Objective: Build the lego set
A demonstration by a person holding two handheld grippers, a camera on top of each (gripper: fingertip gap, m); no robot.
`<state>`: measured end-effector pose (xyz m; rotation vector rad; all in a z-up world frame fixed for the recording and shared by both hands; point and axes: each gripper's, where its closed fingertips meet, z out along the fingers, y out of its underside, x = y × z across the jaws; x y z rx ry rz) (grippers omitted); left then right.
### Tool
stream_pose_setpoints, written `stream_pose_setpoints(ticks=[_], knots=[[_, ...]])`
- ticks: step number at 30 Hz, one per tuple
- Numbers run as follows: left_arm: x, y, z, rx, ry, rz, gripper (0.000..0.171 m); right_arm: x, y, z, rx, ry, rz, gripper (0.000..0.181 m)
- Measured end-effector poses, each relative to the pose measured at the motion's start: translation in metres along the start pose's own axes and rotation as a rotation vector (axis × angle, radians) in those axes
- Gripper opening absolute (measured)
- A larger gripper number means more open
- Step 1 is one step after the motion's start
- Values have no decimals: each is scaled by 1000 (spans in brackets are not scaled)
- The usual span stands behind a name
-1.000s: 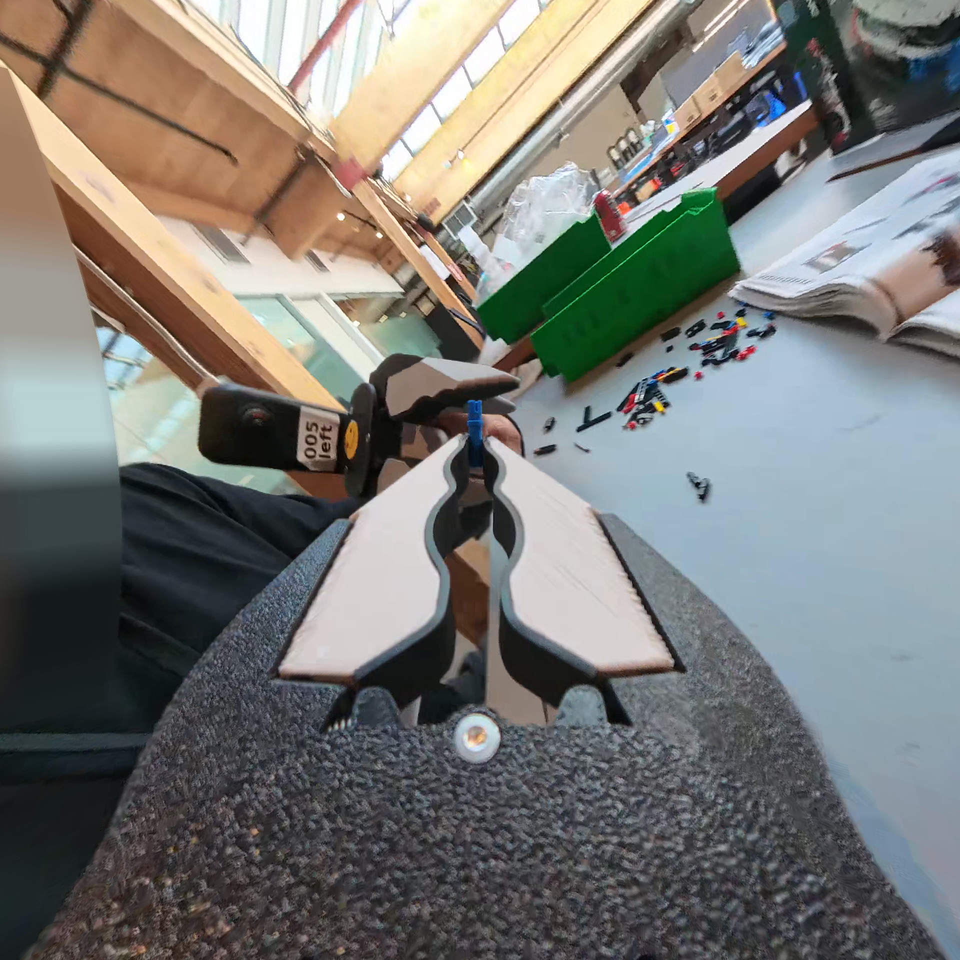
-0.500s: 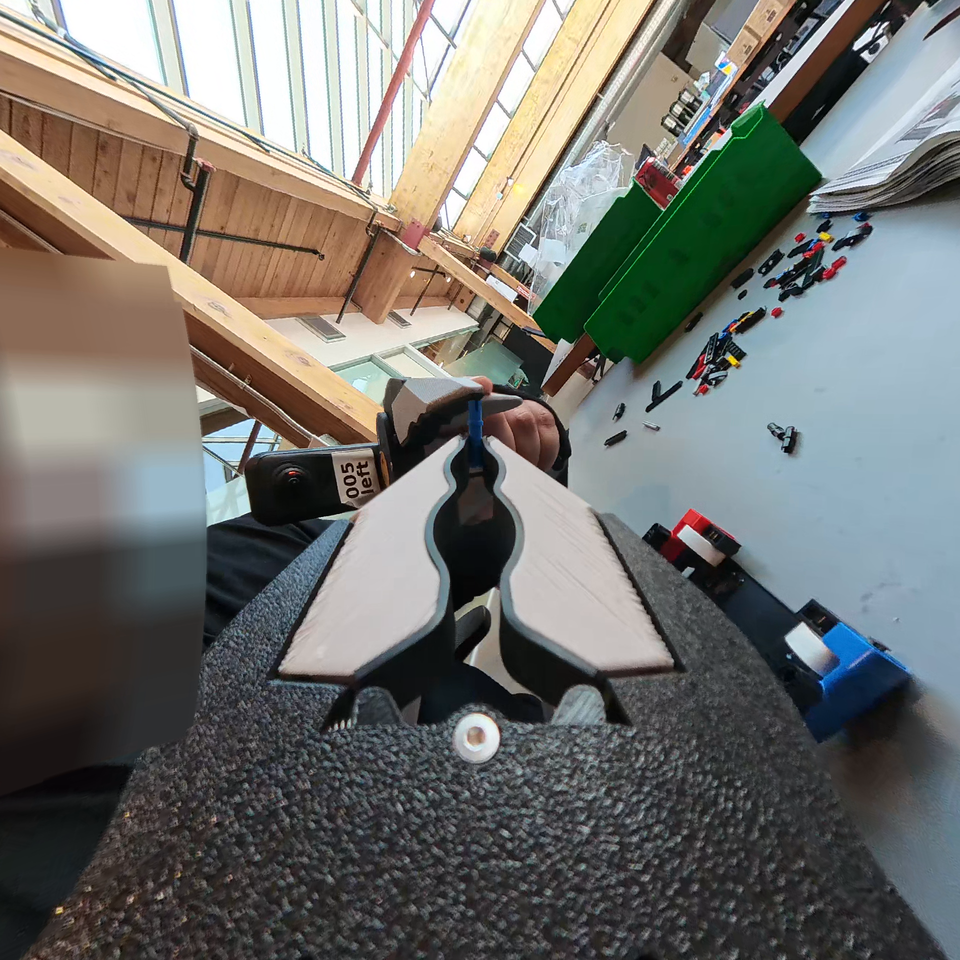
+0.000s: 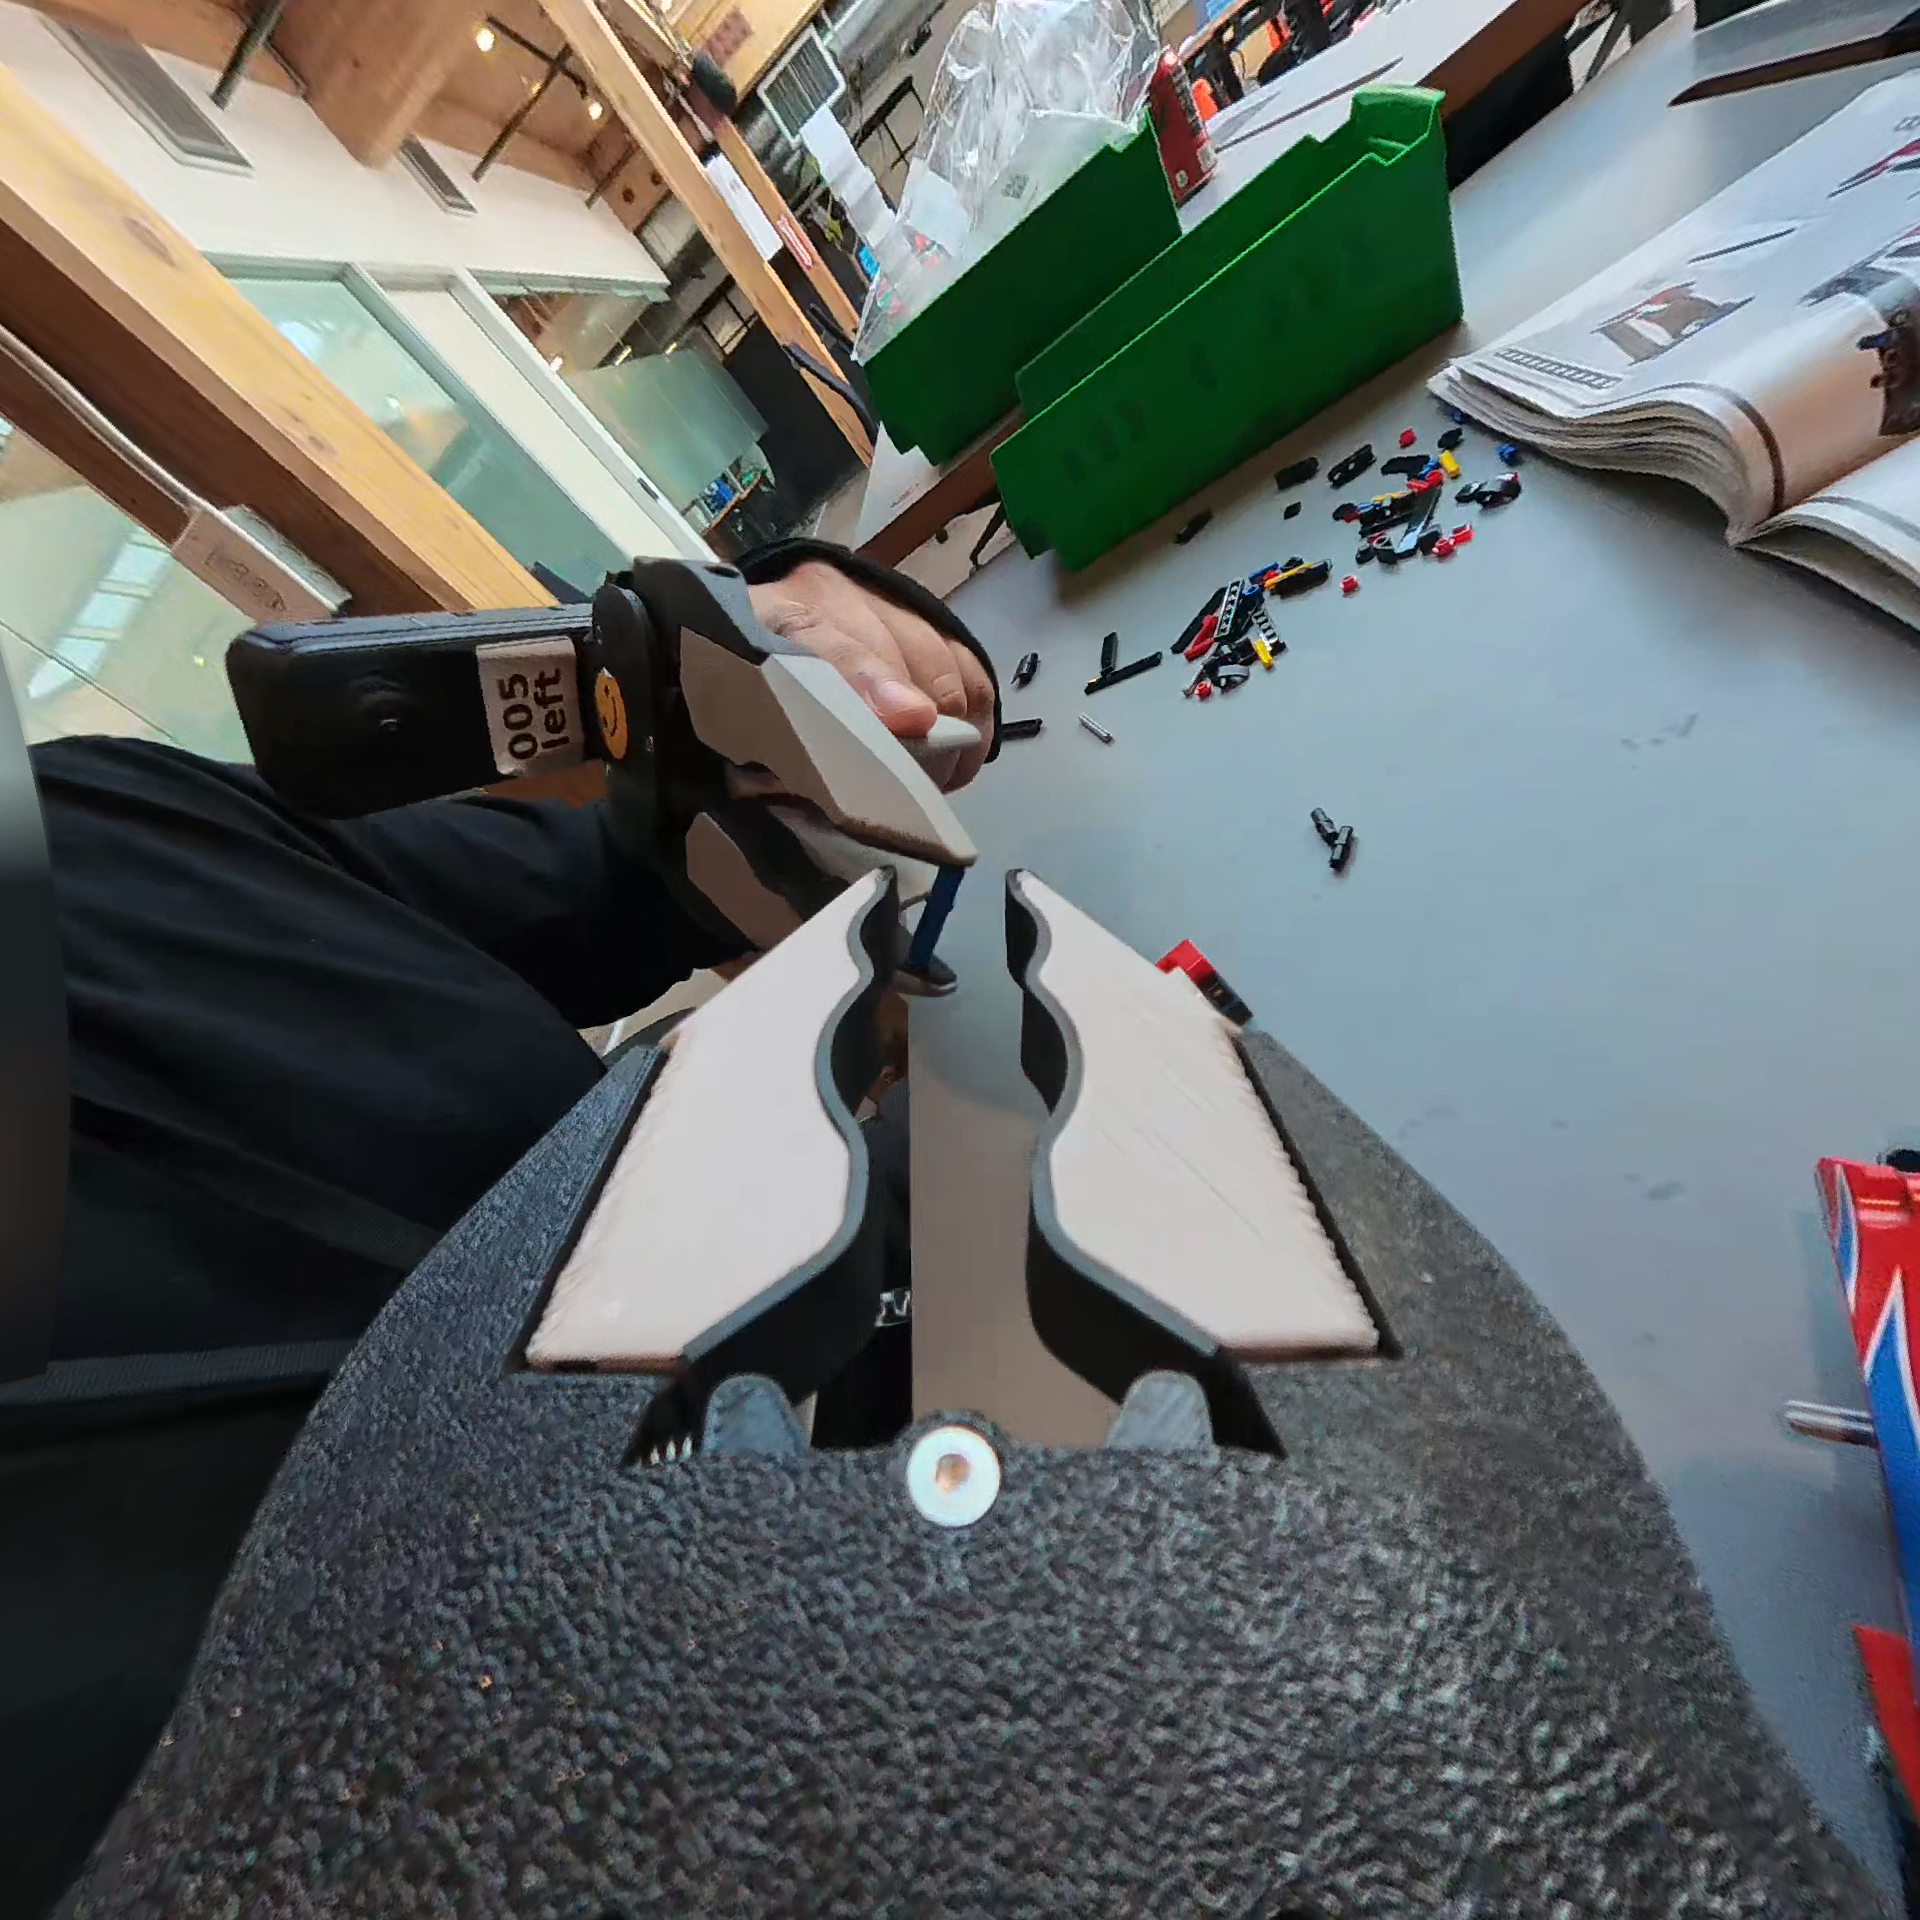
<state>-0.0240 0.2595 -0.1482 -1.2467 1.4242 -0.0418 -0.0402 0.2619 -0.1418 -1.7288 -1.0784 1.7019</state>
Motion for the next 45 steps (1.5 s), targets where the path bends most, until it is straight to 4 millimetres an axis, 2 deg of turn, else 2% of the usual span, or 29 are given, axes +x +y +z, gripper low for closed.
stream_pose_setpoints(ticks=[6,10,13,15,18,20,22,25,29,32,45], knots=[[6,1,2,8,28,17,22,-1,9,7,-15,-39,66,7],[1,11,5,-38,14,-91,22,6,5,4,46,-42,131,6],[-10,21,6,-66,-51,-223,28,14,0,0,105,-14,138,6],[-13,30,6,-91,-57,-385,32,10,-10,-3,174,-21,101,5],[2,29,7,-60,62,-612,35,2,-11,0,177,1,-22,5],[1,21,5,-2,88,-674,26,0,-7,6,143,43,-122,5],[-1,13,2,35,115,-710,24,2,0,11,93,92,-212,5],[-3,7,0,49,154,-732,17,-1,-3,11,109,111,-284,5],[-2,10,1,15,166,-729,12,0,-4,8,91,153,-344,5],[-1,8,-1,30,165,-703,2,-3,-5,6,101,134,-336,5],[3,18,-1,-30,184,-648,2,6,6,8,19,158,-364,6]])
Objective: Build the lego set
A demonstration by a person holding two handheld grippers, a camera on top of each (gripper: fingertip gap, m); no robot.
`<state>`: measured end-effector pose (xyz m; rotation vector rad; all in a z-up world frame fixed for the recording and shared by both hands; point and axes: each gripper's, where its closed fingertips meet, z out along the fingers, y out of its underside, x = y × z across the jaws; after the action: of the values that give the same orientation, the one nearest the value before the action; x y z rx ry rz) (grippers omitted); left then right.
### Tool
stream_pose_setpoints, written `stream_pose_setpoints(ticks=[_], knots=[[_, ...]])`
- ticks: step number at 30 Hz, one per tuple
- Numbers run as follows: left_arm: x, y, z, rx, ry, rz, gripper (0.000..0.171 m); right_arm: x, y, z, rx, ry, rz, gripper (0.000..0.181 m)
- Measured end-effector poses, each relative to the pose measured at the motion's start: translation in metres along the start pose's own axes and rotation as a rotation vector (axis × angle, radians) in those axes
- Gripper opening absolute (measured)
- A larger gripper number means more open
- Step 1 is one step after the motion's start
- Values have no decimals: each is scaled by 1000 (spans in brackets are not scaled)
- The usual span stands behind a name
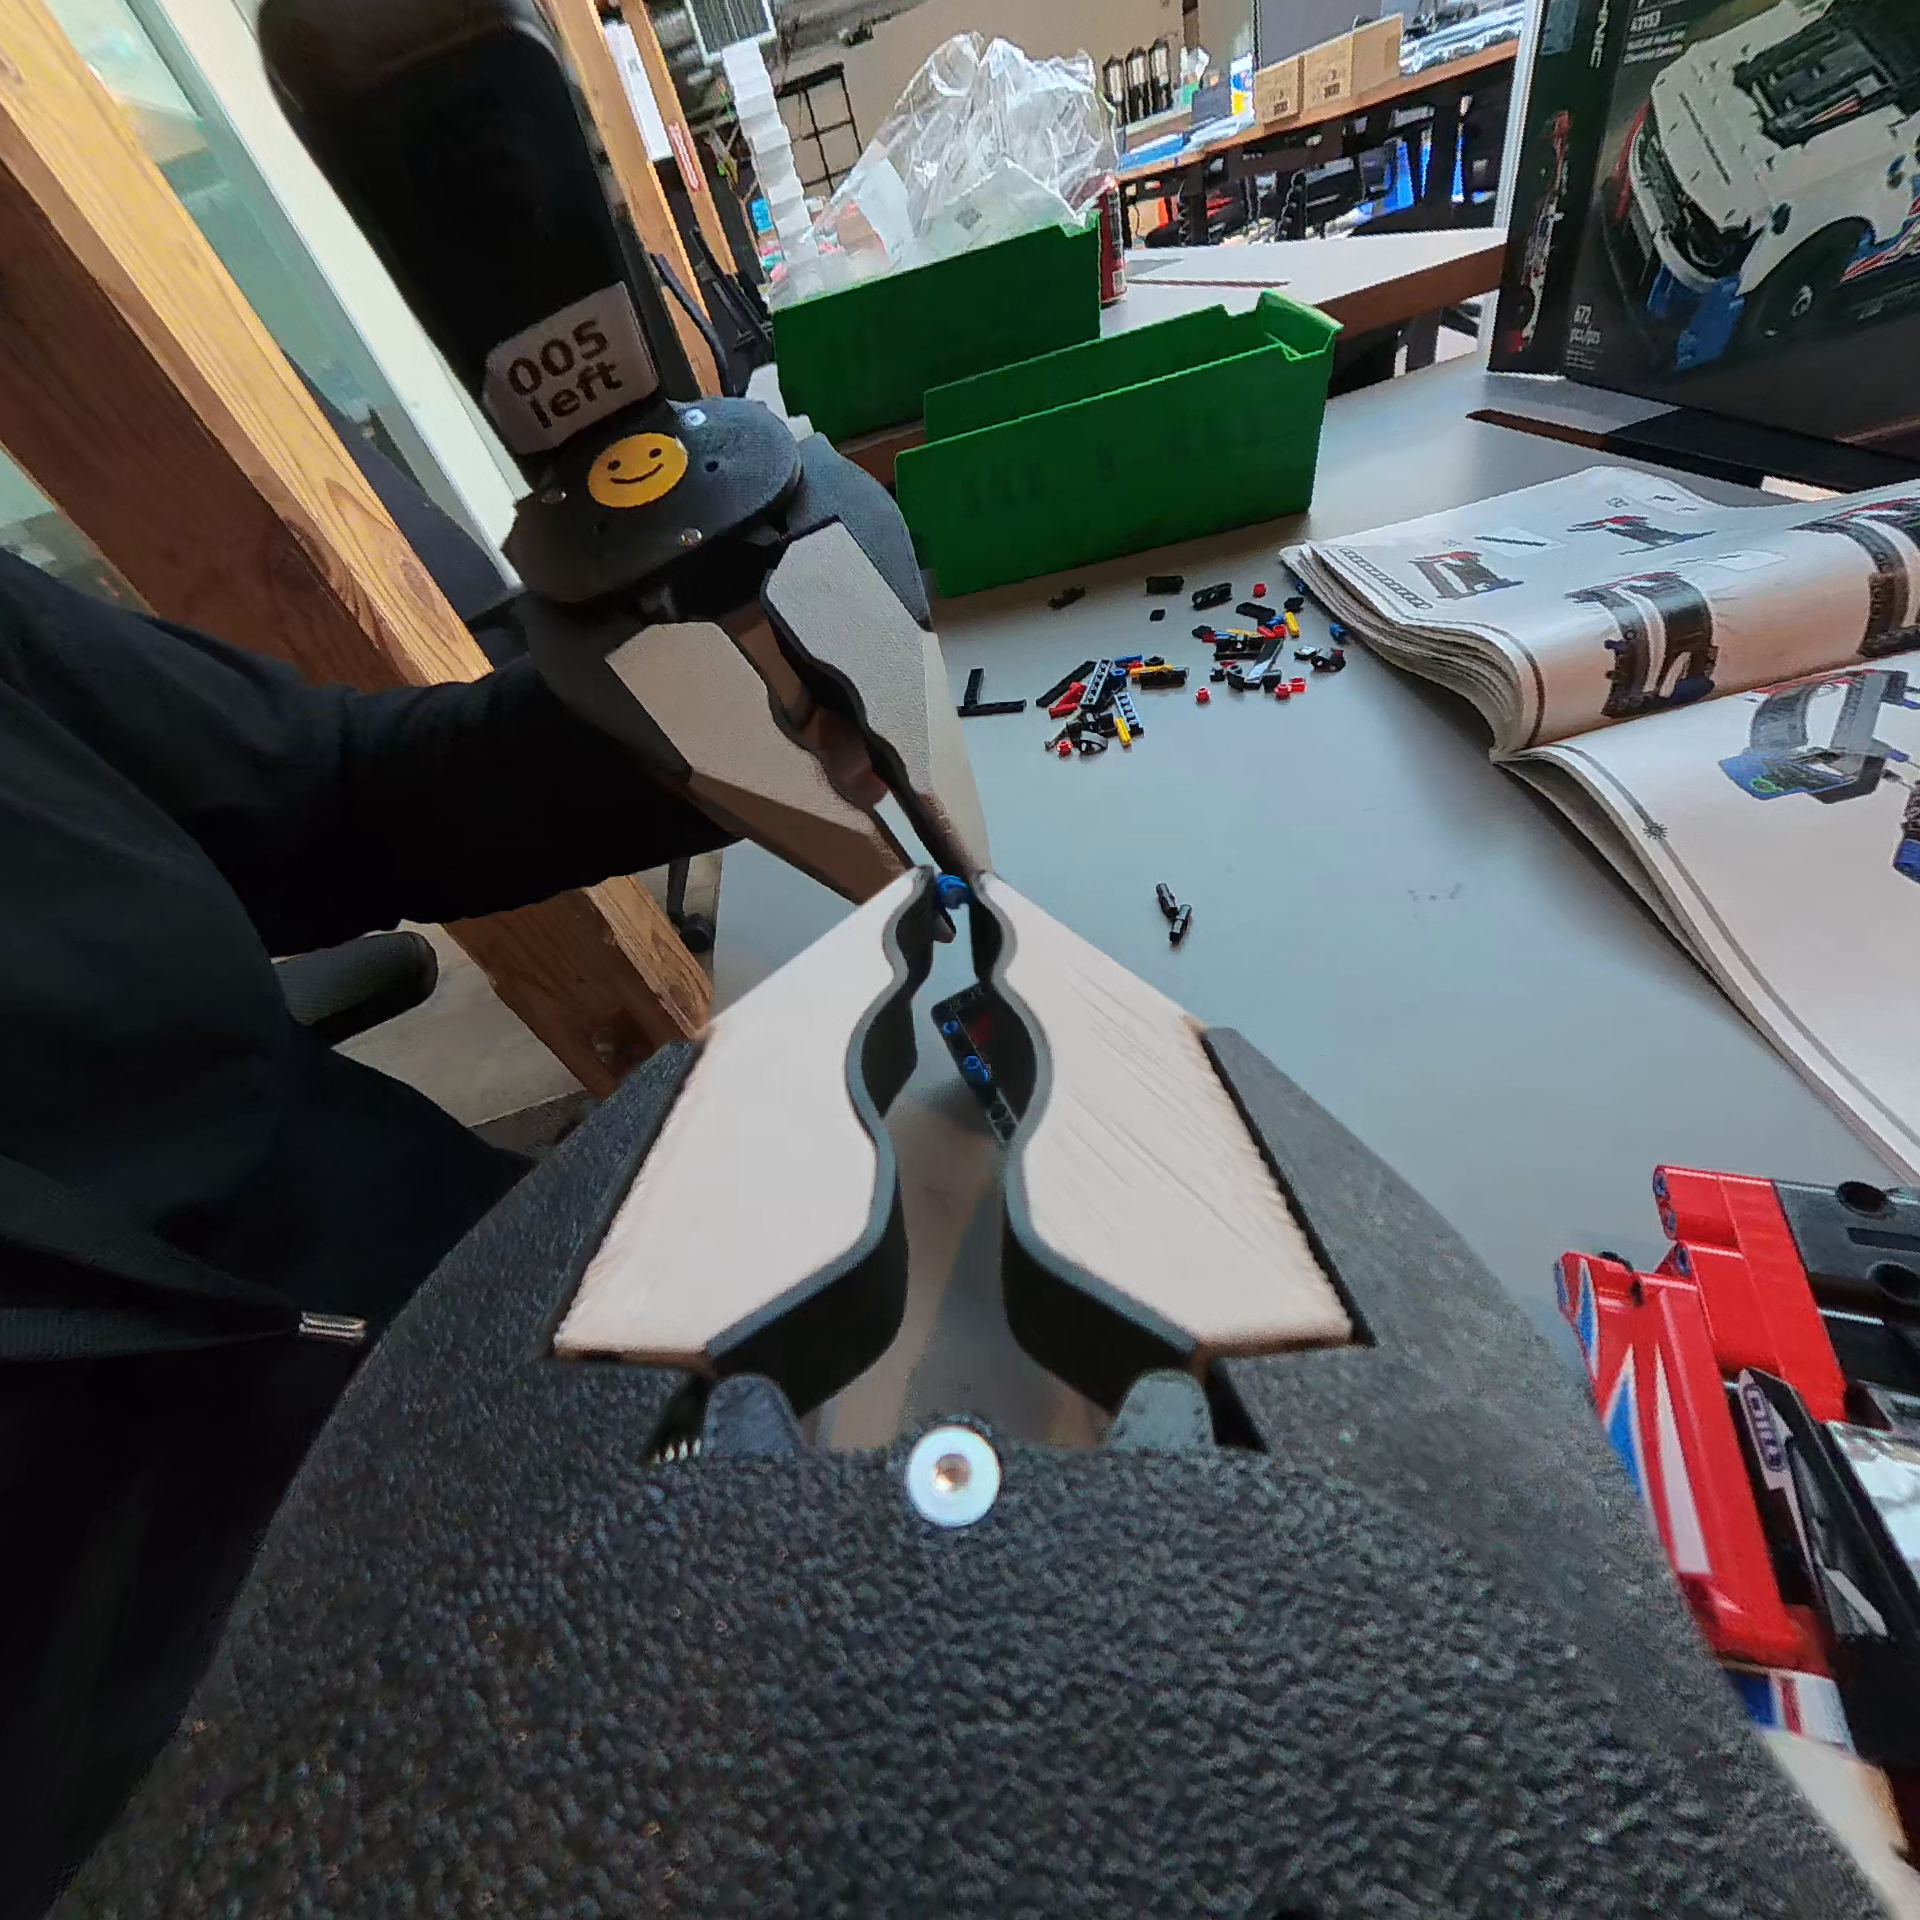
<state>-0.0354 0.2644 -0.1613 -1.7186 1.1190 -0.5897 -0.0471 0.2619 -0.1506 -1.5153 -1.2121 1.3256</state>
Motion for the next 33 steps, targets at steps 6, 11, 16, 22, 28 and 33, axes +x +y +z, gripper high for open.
stream_pose_setpoints(ticks=[6,11,16,22,28,33], knots=[[-8,18,5,-110,-93,132,2,13,8,-9,-101,94,-111,4],[-9,28,7,-90,-41,-45,2,18,20,-17,-230,180,-315,10],[-4,32,2,-45,76,-142,1,16,26,-18,-335,227,-466,12],[4,33,-5,-50,79,48,2,0,21,-18,-300,137,-430,9],[-21,37,-22,46,26,-95,2,2,16,-20,-246,129,-381,11],[-12,40,-23,58,26,11,1,1,20,-13,-254,105,-387,11]])
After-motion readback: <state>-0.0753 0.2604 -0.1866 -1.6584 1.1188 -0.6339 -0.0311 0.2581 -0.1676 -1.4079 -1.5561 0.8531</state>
